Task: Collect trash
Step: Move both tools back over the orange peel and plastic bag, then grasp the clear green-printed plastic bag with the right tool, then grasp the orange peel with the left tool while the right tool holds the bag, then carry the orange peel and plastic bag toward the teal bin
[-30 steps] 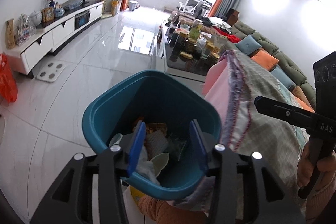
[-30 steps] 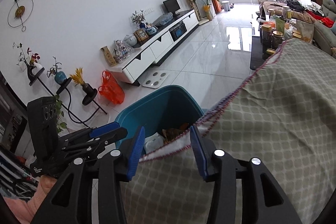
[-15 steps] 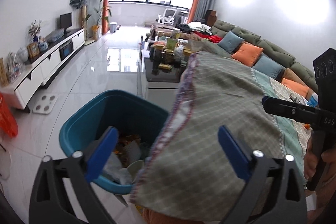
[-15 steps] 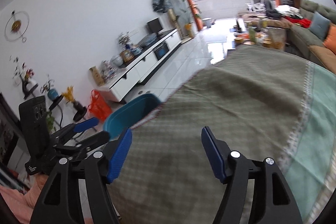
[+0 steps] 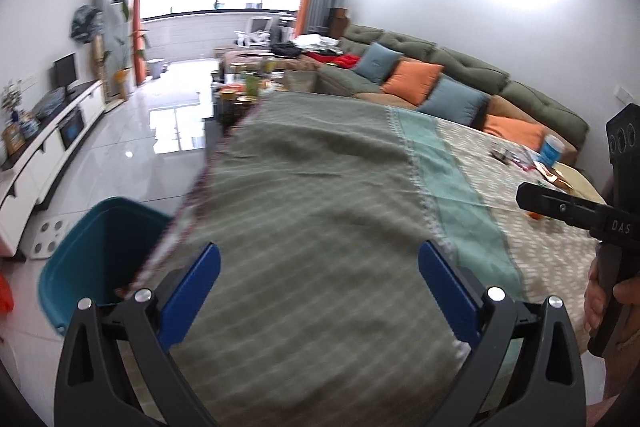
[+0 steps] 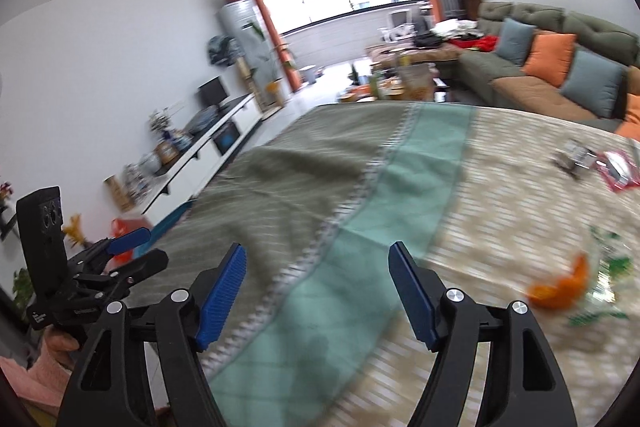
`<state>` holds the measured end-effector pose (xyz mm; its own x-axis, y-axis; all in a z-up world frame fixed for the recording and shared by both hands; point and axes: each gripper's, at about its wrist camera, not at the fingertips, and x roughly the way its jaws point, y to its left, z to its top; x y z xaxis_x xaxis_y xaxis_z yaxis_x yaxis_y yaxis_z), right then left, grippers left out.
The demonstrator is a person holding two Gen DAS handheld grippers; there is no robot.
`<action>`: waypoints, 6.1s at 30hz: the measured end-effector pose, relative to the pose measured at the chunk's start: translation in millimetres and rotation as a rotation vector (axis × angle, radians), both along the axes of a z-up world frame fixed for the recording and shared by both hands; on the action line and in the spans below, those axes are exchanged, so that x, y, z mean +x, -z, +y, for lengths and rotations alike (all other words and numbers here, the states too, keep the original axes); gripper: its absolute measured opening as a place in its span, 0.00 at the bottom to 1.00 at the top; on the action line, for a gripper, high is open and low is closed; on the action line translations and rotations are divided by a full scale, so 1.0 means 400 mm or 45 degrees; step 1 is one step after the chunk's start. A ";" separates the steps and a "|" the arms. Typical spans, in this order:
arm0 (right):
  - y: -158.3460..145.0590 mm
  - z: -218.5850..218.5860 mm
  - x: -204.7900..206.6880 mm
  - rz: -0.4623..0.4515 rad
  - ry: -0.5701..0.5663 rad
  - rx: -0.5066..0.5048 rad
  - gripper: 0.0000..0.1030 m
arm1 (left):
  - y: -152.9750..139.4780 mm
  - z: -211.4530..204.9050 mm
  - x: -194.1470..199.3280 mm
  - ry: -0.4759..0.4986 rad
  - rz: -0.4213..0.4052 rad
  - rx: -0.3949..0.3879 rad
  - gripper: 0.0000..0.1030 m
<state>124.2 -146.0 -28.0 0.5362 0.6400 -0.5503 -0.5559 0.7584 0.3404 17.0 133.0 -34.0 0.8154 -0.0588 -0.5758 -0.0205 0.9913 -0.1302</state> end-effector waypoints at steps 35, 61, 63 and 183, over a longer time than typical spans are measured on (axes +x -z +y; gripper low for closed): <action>0.089 -0.442 0.076 0.113 0.492 0.030 0.64 | 0.052 -0.611 0.291 0.688 0.185 0.085 0.77; 0.090 -0.492 0.076 0.126 0.548 0.069 0.08 | 0.069 -0.678 0.342 0.741 0.224 0.130 0.67; 0.088 -0.502 0.074 0.122 0.557 0.079 0.04 | 0.067 -0.684 0.348 0.757 0.228 0.131 0.67; 0.012 0.200 -0.046 0.012 -0.349 0.075 0.03 | -0.005 0.018 -0.020 0.051 0.100 -0.061 0.14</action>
